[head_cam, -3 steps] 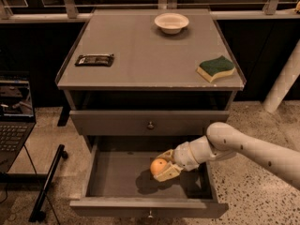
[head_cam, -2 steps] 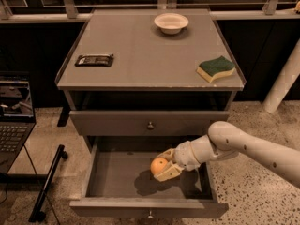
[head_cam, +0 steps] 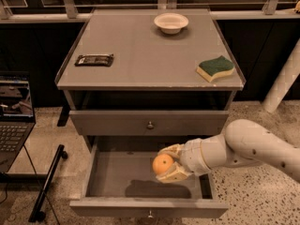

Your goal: Pick orange from middle drawer and place on counter

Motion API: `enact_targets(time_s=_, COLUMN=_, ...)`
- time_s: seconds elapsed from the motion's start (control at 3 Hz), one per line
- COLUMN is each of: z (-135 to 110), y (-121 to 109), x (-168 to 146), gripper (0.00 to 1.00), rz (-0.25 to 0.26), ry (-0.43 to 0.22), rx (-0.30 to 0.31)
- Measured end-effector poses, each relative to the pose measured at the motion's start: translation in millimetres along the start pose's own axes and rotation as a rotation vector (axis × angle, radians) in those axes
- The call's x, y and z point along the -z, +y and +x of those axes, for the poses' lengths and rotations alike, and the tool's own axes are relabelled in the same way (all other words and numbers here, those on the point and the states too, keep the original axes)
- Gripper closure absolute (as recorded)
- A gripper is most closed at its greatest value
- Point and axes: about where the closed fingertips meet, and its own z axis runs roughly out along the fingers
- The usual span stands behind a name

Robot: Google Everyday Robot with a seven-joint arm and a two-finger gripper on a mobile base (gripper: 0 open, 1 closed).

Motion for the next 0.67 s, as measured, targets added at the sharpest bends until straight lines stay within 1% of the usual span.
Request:
enact_targets(time_s=0.33, z=-54.9, y=3.1, x=68.3, gripper=1.0, rz=0.172, ry=0.062, rx=0.116)
enact_targets(time_s=0.67, z=-54.8, y=3.1, x=67.7, gripper=1.0, rz=0.17, ry=0.061, rx=0.115)
